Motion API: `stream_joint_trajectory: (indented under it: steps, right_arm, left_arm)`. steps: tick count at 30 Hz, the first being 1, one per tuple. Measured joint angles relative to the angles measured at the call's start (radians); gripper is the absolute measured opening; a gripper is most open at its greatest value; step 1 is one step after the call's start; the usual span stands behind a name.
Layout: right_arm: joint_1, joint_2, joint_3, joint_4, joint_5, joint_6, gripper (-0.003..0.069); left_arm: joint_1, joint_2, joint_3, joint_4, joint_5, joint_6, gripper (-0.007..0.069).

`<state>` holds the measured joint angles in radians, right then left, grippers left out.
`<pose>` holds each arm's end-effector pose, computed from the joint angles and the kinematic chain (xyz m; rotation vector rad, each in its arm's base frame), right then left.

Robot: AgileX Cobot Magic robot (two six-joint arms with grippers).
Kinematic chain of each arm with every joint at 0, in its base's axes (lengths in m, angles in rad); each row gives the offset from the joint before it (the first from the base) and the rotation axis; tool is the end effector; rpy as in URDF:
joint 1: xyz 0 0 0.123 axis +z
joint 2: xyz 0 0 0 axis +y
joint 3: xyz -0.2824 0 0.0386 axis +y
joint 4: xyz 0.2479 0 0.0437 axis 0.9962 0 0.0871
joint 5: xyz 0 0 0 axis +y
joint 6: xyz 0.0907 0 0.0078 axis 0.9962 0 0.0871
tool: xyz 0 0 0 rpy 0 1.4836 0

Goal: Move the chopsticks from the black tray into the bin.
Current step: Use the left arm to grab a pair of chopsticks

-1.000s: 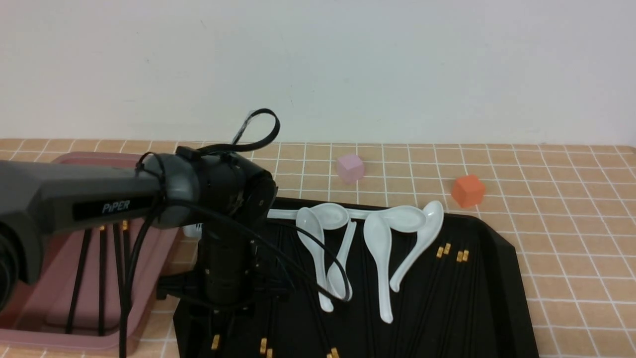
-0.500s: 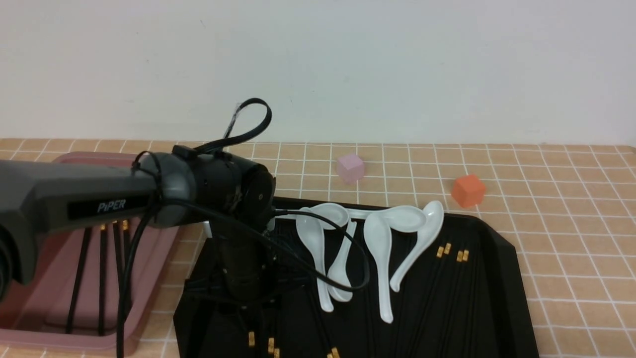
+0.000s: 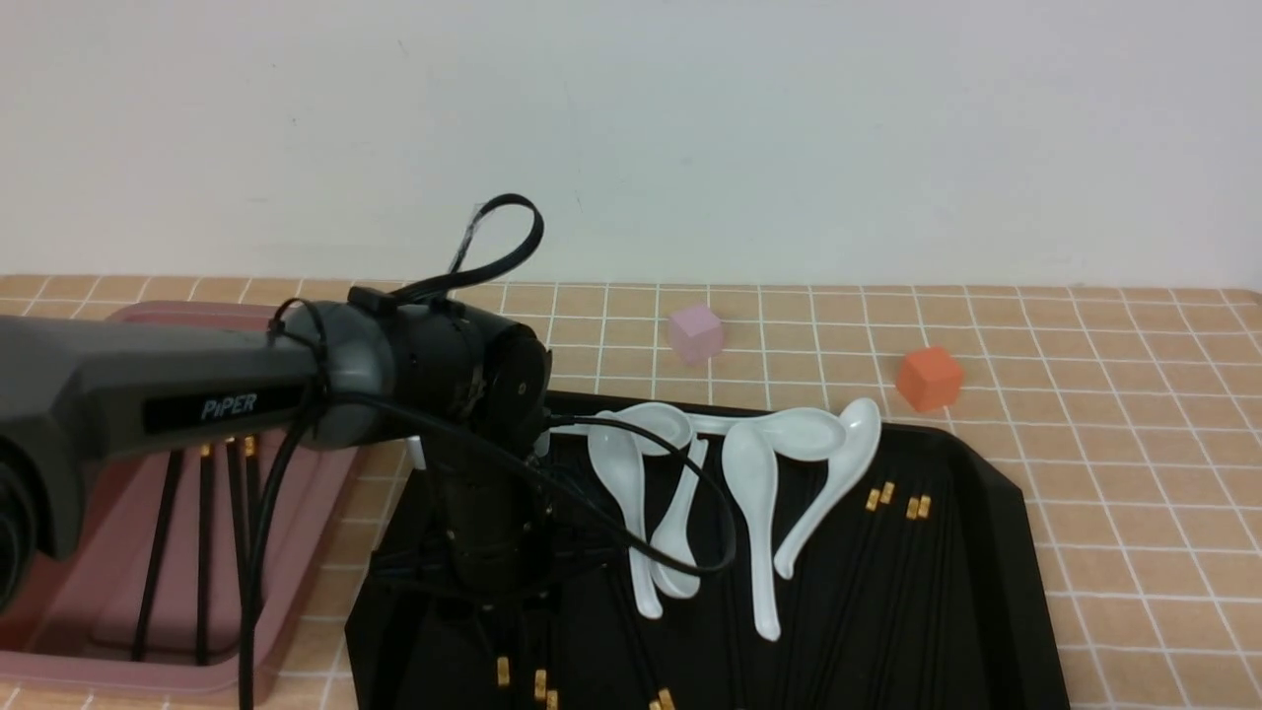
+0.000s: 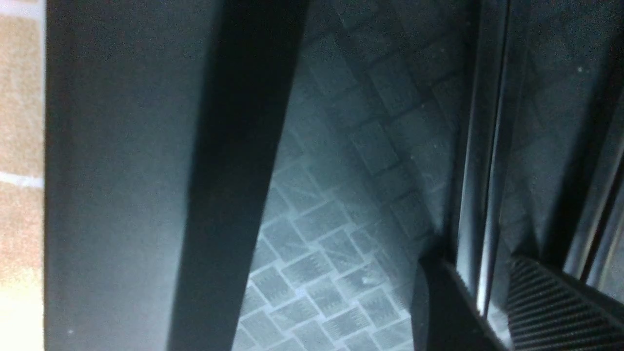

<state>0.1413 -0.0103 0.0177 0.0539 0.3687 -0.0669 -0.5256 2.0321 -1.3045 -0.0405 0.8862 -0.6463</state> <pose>0.0519 0.0092 0.1745 -0.1602 1.8535 0.1045 0.3259 -0.1923 0.1356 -0.2271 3.1132 -0.0797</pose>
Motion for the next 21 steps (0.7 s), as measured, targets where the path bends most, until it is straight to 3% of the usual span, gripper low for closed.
stream_joint_trajectory:
  steps: [12,21]
  right_arm:
    - [0.0,0.0,0.0,0.0,0.0,0.0,0.024]
    - [0.0,0.0,0.0,0.0,0.0,0.0,0.024]
  left_arm:
    - [-0.008,0.001,0.0,0.034,0.0,-0.002,0.0232]
    - [-0.016,0.001,0.0,0.075,0.004,-0.075,0.0232]
